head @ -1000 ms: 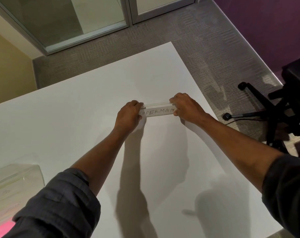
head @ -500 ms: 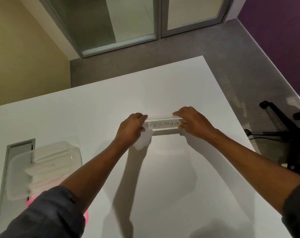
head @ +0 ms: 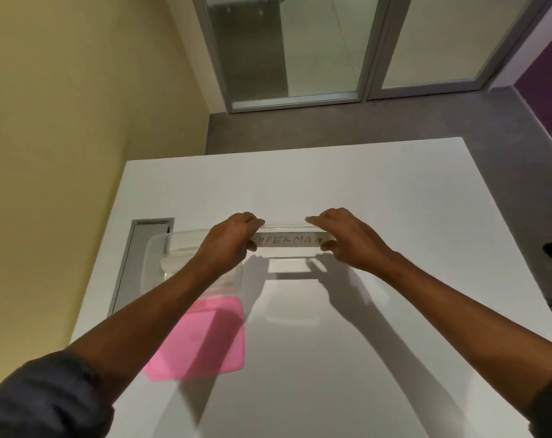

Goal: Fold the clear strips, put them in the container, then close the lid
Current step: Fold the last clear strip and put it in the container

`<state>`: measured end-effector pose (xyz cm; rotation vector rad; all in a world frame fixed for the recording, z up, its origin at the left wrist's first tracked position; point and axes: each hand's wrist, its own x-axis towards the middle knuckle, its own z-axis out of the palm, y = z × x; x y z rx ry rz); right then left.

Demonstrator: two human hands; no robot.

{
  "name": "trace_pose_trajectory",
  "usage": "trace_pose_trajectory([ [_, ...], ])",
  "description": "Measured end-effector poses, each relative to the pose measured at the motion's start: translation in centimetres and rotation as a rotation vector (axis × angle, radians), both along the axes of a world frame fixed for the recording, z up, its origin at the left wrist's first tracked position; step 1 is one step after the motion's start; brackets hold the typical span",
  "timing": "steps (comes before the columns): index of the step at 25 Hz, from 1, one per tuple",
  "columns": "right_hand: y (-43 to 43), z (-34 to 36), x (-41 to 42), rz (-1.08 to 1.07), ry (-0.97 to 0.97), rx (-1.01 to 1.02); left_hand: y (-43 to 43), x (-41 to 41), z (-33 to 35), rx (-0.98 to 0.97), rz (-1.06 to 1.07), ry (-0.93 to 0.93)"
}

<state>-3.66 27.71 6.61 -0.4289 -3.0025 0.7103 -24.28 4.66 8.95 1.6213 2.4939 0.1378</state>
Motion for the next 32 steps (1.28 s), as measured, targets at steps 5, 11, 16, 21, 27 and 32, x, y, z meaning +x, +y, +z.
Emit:
trace_pose_trajectory([
  [5,-6.9,2.0,-5.5,0.103,0.001,0.012,-7.9,-4.2,1.5,0.02,0.007,0.023],
  [11,-13.8,2.4,-10.7,0.184,-0.057,0.024,-14.5,-7.9,1.9,-0.016,0.035,0.0],
  [16,-17.6,0.9,-14.2,0.221,-0.147,0.076,-17.9,-10.2,0.1,-0.05,0.043,-0.022],
  [21,-19.6,-1.5,-16.5,0.258,-0.234,0.177,-19.7,-11.8,-2.5,-0.119,0.04,-0.006],
  [27,-20.7,-4.3,-17.4,0.3,-0.289,0.225,-19.3,-12.2,-5.3,-0.211,0.04,-0.038],
  [32,-21.1,-6.2,-17.9,0.295,-0.324,0.226,-18.7,-13.3,-7.0,-0.268,-0.021,-0.027],
])
